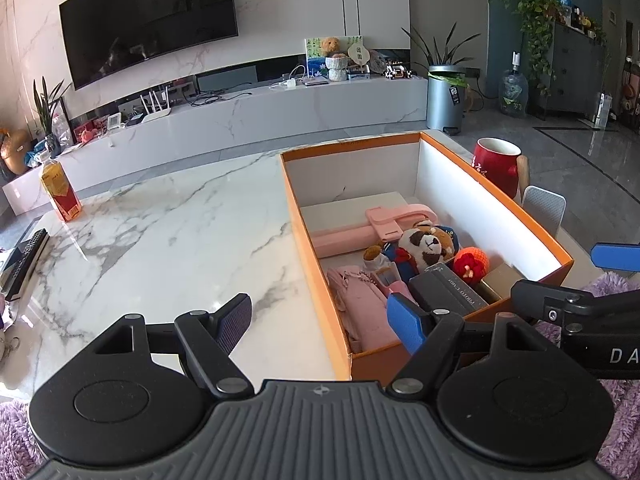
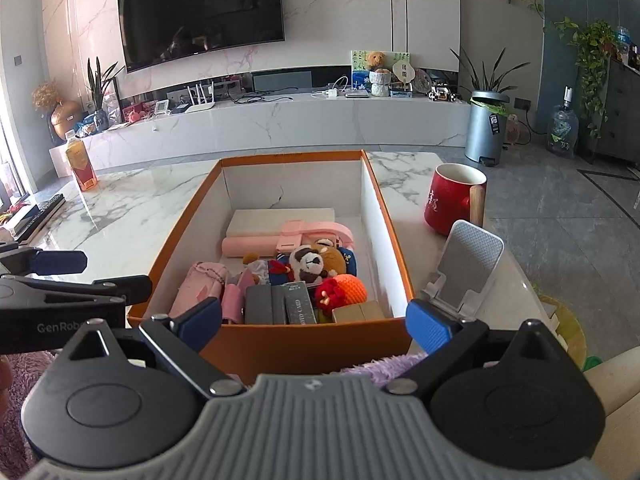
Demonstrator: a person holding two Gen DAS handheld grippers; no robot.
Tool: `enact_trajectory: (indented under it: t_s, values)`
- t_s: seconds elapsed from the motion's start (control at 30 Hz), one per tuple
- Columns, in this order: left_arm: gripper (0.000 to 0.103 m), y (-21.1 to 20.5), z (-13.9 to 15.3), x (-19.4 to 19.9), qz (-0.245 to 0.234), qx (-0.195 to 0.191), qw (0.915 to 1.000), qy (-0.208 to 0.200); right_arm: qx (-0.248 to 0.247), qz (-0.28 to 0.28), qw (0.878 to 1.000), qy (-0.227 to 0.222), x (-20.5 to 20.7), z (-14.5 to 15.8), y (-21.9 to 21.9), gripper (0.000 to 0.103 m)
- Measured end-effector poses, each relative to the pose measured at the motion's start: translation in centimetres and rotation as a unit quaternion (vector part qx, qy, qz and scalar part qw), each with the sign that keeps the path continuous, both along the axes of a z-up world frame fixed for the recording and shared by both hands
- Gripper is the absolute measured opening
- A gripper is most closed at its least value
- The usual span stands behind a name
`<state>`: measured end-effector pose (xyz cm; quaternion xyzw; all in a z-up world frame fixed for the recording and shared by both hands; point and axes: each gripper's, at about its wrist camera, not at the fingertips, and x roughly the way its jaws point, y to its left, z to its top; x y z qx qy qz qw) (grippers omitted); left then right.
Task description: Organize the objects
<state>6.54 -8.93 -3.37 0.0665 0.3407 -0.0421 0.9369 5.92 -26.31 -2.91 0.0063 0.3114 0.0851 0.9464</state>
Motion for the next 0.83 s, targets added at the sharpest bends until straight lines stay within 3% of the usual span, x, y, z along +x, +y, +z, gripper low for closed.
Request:
enact_trajectory:
  t_s: [0.83]
  values:
    - [0.088, 0.52, 0.46, -0.33, 0.006, -0.004, 1.0000, -0.005, -0.005, 0.004, 1.000, 0.000, 0.06, 0.04, 0.33, 0.098]
